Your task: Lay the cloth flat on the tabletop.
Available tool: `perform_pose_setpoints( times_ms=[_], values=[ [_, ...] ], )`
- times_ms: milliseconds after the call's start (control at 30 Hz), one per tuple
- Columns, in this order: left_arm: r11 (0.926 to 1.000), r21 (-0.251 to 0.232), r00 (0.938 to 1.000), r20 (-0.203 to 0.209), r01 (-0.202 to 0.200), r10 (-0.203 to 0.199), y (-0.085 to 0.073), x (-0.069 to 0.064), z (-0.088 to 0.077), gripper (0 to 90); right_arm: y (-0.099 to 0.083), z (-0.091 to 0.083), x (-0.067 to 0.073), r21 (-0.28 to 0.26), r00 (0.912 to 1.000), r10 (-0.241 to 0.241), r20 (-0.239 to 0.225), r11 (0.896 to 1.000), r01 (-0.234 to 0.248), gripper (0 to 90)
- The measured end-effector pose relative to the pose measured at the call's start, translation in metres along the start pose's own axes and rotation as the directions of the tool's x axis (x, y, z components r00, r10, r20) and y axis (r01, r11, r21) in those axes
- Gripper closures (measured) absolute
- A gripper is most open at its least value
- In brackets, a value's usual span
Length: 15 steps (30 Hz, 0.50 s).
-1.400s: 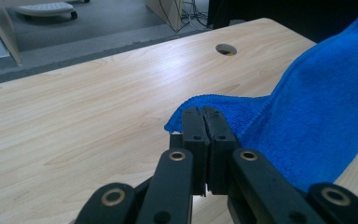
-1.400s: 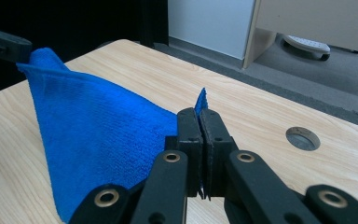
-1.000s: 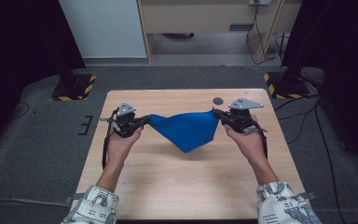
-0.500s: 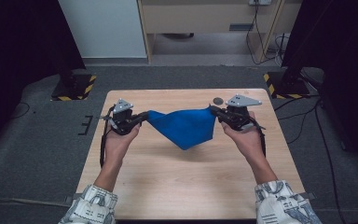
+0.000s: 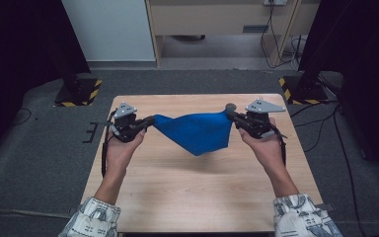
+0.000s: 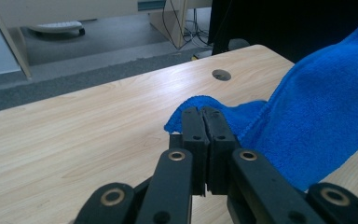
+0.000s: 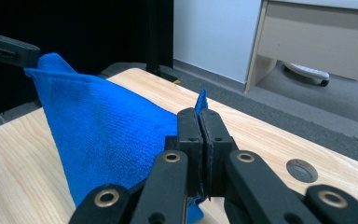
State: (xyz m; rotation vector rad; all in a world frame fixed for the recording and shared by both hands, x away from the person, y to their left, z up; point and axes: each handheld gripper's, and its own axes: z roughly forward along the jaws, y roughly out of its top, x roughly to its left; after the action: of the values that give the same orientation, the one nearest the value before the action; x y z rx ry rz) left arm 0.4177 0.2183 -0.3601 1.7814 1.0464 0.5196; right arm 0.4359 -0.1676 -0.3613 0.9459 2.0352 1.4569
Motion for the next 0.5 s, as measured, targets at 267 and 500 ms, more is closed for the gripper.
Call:
perform_pose_setpoints(
  times_ms=[267,500],
  values=[
    [0.9985,-0.036,0.9991,-0.011,-0.042,0.042,0.014,-0.018,-0.030,88.6,0.012,-0.023,0.009,-0.030,0.9995,-0.029,-0.010,0.999,0.029,88.4],
    [0.9935,-0.067,0.9957,-0.015,-0.092,0.092,0.026,-0.036,-0.051,88.6,0.021,-0.034,0.014,-0.056,0.9994,-0.032,-0.013,0.998,0.032,88.3]
  ],
)
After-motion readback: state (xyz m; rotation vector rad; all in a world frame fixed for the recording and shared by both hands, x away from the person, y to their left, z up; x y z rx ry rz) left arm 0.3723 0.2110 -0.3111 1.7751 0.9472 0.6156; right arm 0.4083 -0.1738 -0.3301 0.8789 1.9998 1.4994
